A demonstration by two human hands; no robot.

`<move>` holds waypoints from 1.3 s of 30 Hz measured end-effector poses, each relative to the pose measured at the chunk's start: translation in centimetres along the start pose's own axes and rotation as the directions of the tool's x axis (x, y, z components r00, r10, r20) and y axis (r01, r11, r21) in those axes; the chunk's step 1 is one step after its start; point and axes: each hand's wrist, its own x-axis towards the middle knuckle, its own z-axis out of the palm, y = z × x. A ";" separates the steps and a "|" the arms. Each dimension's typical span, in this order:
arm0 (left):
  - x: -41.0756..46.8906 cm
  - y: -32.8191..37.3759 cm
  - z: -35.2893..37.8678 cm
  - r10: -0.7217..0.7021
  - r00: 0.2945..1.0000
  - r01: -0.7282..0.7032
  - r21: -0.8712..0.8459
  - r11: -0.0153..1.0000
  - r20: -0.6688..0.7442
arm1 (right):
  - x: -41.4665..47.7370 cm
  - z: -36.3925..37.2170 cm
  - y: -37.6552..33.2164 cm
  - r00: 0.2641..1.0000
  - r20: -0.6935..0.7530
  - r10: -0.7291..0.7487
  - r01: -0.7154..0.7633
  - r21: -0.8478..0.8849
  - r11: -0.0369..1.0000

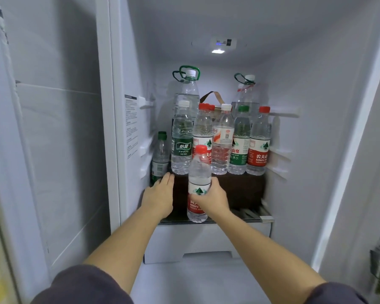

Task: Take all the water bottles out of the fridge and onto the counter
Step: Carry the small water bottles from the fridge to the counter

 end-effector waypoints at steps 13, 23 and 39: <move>-0.3 0.4 0.0 -0.041 0.998 0.039 0.026 0.999 0.040 | 2.2 -5.8 3.1 0.974 -0.113 0.196 -0.208 -0.105 0.973; 0.2 0.3 -0.8 -0.023 0.997 0.017 0.093 0.996 0.069 | 6.3 -7.9 -4.5 0.977 -0.203 0.068 -0.060 0.047 0.997; 13.1 -0.8 -9.5 -0.119 0.993 0.081 0.723 0.686 0.002 | 7.6 -6.8 -2.1 0.961 -0.271 -0.051 0.085 0.113 0.990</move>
